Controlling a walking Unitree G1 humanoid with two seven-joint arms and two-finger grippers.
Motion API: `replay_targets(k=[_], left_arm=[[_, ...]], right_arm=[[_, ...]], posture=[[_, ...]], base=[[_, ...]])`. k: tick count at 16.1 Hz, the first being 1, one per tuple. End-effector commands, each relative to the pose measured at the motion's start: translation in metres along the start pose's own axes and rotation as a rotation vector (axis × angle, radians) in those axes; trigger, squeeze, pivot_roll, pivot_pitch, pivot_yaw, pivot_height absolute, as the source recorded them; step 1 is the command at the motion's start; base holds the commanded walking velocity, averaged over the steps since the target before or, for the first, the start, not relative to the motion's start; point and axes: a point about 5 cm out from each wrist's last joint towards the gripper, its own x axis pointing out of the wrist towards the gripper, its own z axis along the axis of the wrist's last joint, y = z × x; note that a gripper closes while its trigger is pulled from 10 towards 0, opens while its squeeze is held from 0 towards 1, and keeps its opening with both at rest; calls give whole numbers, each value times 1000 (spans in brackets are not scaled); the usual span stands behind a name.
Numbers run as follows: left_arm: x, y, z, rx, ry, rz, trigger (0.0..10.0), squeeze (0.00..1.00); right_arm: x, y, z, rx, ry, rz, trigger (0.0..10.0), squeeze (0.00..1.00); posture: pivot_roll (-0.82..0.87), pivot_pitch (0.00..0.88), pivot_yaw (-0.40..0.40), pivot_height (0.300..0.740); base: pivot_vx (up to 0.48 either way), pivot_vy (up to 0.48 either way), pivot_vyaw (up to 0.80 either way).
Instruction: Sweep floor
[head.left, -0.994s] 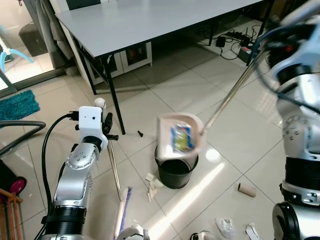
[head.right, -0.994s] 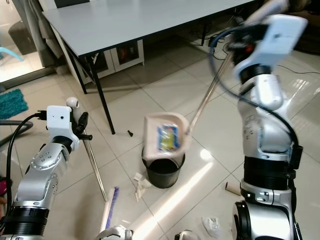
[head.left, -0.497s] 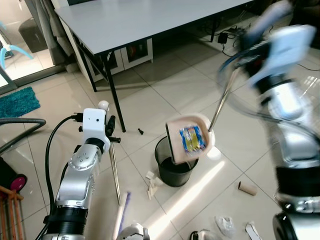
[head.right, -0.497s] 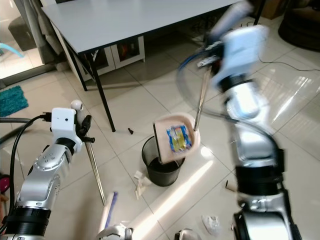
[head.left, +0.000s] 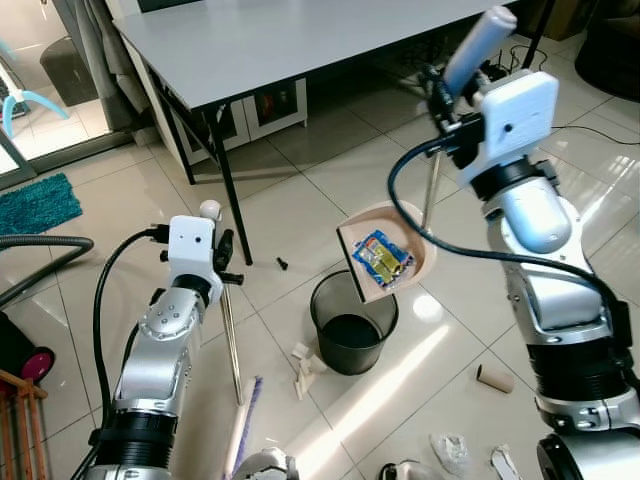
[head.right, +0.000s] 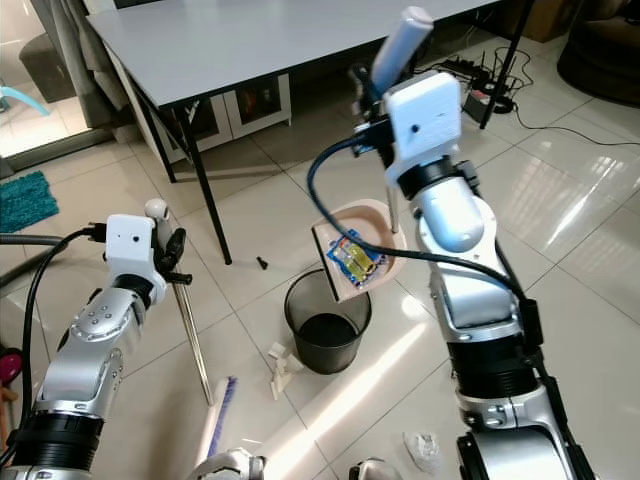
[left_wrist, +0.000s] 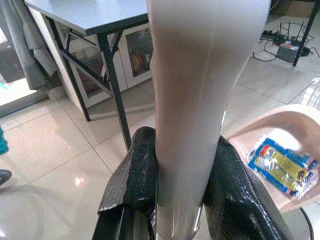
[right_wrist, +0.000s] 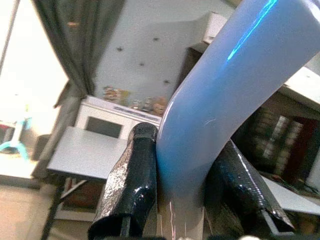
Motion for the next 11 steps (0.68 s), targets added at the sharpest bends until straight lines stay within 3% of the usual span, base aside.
replay_targets(k=[1,2,4,11], left_arm=[[3,0,6,22,-28,-1,10000,0],[3,1,7,22,-30,1,10000,0],[2,1,5,21,-27,6,10000,0],[2,1,5,23,-28,2,10000,0]], right_arm=[[1,9,12,-52,-71,62,10000,0],[3,21,11,-127,-79,146,10000,0],[3,28,8,-188,-69,198,10000,0],[-3,40,5,-194,-80,248,10000,0]], posture=[[-20,19,54,740],[-20,29,52,740],[-20,31,50,740],[-20,34,49,740]], base=[[0,0,0],[0,0,0],[0,0,0],[0,0,0]])
